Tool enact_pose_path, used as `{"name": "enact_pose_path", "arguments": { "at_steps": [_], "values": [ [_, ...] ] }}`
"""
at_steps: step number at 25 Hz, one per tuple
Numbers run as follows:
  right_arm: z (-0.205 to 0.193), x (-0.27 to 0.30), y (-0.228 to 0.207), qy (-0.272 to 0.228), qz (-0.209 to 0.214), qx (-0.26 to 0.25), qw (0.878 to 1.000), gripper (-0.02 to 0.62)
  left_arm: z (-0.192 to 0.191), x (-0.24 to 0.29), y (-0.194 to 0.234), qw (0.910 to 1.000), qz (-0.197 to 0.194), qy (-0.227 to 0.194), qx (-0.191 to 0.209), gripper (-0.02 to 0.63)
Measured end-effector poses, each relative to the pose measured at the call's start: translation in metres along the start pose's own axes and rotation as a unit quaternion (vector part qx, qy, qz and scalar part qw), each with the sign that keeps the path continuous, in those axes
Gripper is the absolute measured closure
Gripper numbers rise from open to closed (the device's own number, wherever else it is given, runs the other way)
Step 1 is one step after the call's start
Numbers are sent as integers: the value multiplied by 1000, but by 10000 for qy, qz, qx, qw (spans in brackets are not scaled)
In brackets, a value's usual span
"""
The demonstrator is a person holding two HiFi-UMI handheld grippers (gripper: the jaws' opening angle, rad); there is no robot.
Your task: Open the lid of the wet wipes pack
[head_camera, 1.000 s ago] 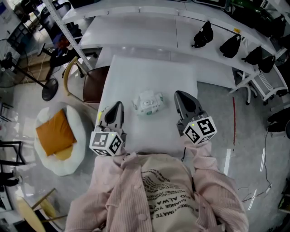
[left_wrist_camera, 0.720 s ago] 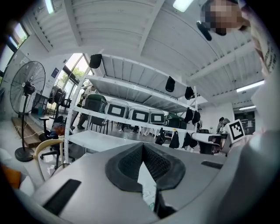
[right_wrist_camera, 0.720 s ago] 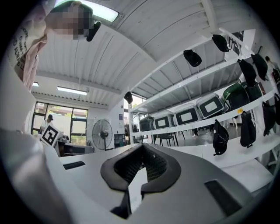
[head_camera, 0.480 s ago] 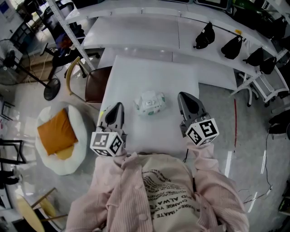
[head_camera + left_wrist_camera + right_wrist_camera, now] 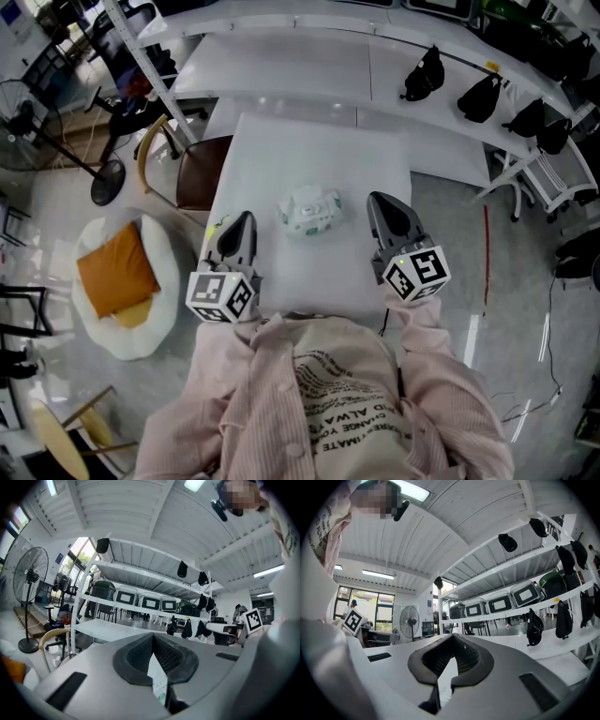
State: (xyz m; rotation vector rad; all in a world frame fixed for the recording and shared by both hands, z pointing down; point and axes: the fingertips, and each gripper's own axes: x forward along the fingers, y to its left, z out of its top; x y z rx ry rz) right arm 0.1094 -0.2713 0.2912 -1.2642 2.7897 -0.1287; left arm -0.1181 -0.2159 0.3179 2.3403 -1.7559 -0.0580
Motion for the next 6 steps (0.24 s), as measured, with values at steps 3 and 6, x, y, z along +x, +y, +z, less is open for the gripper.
{"name": "enact_pose_path", "arguments": {
  "at_steps": [3, 6],
  "values": [
    [1, -2, 2, 6, -2, -10, 10000, 595, 0, -3, 0, 10000, 12, 13, 1, 607],
    [1, -3, 4, 4, -8, -7, 10000, 595, 1, -6, -1, 10000, 18, 15, 2, 607]
  ]
}}
